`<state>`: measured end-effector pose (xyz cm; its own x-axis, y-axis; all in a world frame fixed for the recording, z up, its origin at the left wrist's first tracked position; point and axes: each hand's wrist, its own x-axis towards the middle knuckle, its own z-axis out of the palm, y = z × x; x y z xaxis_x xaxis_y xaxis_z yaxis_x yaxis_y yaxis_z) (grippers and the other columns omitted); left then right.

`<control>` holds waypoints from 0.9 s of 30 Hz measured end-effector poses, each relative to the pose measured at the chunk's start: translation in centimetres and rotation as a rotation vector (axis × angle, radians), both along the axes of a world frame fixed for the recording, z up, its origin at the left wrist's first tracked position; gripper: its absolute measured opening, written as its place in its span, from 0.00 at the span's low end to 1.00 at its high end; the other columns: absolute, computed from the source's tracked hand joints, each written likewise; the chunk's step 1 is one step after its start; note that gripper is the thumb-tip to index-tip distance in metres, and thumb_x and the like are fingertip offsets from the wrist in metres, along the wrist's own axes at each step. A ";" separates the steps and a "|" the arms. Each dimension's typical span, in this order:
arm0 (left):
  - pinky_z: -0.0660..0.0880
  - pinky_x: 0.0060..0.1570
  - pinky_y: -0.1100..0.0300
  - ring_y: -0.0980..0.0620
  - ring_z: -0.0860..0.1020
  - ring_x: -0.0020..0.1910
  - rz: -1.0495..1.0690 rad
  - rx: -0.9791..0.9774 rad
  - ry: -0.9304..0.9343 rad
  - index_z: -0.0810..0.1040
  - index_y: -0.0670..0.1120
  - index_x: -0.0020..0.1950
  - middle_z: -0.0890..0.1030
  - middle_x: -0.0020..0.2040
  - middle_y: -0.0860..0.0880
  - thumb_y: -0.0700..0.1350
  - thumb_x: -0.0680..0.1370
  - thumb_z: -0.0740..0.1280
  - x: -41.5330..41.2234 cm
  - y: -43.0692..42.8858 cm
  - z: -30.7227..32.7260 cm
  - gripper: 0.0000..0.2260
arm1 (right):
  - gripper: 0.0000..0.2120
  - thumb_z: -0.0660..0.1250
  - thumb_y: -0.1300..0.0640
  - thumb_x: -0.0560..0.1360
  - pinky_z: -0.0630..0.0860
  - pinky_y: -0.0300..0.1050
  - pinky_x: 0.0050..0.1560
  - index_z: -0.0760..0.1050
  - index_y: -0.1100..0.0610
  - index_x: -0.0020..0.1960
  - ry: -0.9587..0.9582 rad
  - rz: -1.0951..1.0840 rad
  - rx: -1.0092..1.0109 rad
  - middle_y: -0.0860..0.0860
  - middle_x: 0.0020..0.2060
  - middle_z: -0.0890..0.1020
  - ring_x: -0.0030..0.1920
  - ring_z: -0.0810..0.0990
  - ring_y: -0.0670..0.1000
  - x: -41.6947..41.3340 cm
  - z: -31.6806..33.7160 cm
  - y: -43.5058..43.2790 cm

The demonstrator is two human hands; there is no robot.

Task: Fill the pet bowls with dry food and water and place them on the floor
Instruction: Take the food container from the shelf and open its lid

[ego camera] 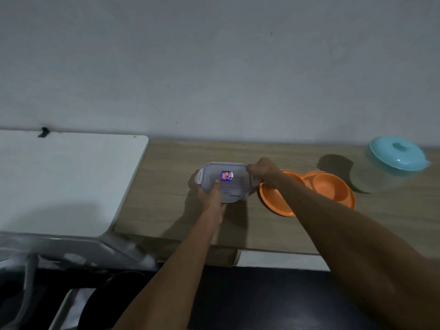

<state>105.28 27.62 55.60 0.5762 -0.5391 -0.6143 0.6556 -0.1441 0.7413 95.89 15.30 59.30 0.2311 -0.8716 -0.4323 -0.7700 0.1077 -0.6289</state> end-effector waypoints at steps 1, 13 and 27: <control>0.79 0.45 0.53 0.41 0.80 0.57 0.010 -0.027 0.007 0.71 0.47 0.70 0.80 0.61 0.42 0.47 0.79 0.68 -0.1 0.2 0.4 0.20 | 0.11 0.66 0.57 0.74 0.74 0.46 0.37 0.78 0.67 0.43 -0.025 -0.025 0.004 0.57 0.30 0.76 0.40 0.79 0.60 -0.1 0.4 0.1; 0.58 0.72 0.40 0.32 0.60 0.73 -0.164 0.068 -0.039 0.62 0.44 0.77 0.60 0.75 0.34 0.67 0.80 0.46 2.2 1.5 1.0 0.35 | 0.10 0.65 0.72 0.75 0.76 0.48 0.36 0.71 0.62 0.38 -0.559 -0.269 0.266 0.58 0.36 0.74 0.34 0.75 0.54 3.4 5.6 -1.9; 0.75 0.54 0.52 0.49 0.77 0.45 -0.356 0.201 -0.385 0.79 0.46 0.61 0.80 0.56 0.37 0.46 0.81 0.62 5.0 1.6 -0.9 0.11 | 0.08 0.64 0.69 0.73 0.81 0.57 0.47 0.69 0.61 0.38 -0.502 -0.519 0.109 0.63 0.53 0.78 0.54 0.80 0.63 6.8 -3.8 -10.3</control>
